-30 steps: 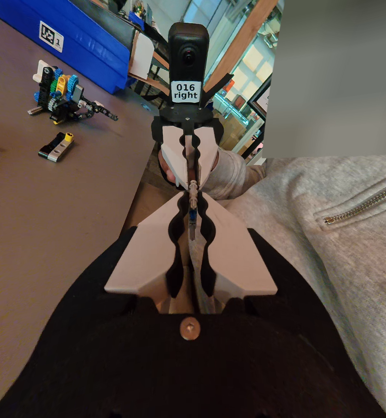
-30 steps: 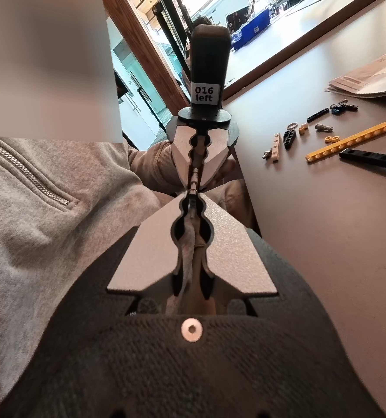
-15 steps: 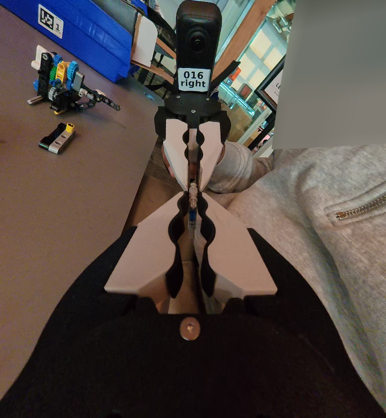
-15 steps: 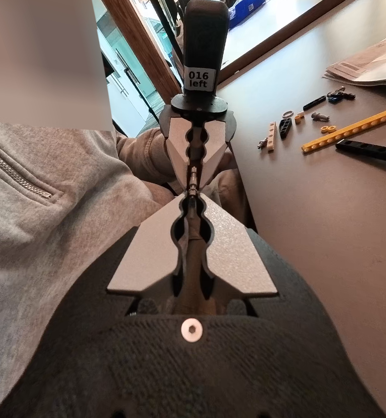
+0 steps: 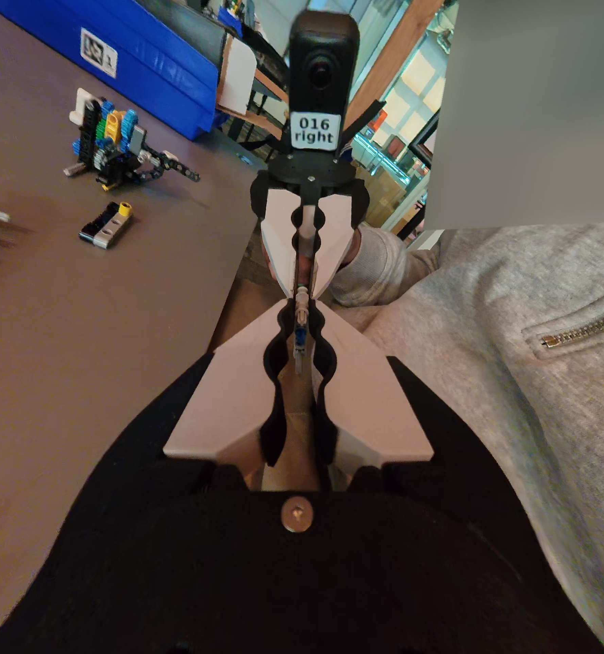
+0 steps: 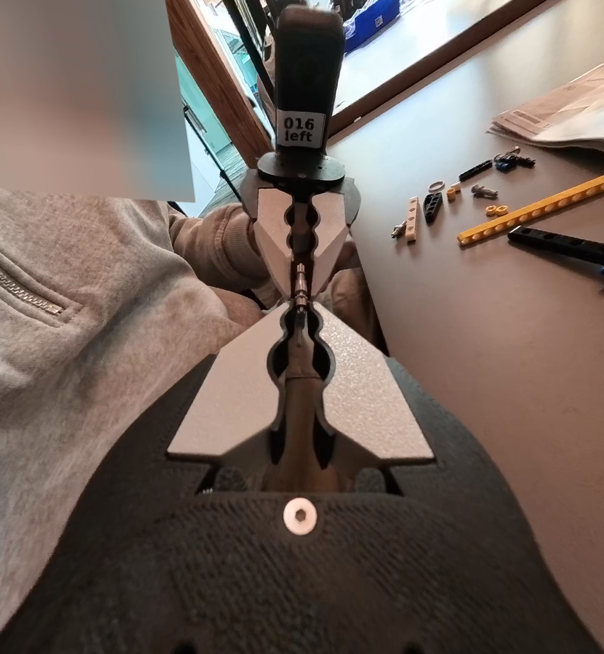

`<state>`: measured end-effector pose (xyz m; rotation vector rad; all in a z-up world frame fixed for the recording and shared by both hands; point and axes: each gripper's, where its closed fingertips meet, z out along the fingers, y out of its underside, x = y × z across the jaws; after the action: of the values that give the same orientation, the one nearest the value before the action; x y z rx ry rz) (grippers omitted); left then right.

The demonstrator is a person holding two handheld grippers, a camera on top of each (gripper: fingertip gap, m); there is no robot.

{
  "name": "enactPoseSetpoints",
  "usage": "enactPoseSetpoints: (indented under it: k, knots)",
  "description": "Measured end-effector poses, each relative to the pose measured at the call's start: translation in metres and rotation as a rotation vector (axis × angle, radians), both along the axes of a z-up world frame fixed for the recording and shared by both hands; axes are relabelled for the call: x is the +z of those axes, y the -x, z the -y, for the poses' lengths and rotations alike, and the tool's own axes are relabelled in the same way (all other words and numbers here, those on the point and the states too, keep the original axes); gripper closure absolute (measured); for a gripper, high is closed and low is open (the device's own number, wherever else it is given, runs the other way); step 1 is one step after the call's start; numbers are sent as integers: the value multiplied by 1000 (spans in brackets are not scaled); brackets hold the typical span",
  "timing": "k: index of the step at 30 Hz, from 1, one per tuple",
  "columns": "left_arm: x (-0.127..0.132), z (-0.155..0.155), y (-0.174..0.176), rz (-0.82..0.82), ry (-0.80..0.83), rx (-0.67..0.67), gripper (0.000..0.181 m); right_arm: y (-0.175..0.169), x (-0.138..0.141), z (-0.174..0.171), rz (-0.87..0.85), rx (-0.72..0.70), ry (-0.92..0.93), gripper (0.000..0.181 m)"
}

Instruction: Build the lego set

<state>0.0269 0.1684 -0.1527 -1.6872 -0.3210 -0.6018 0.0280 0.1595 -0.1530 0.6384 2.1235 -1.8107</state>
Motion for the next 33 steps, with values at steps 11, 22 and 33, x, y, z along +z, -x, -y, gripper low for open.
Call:
enactPoseSetpoints:
  k: [11,22,33]
  knots:
    - [27,2,-4,30,-158,-18,148,2,36,-2,-158,-53,145,177]
    - [40,3,-21,28,-243,-98,176,-10,51,2,-176,2,245,176]
    - [42,25,65,-798,59,714,177,42,52,3,-331,-522,67,128]
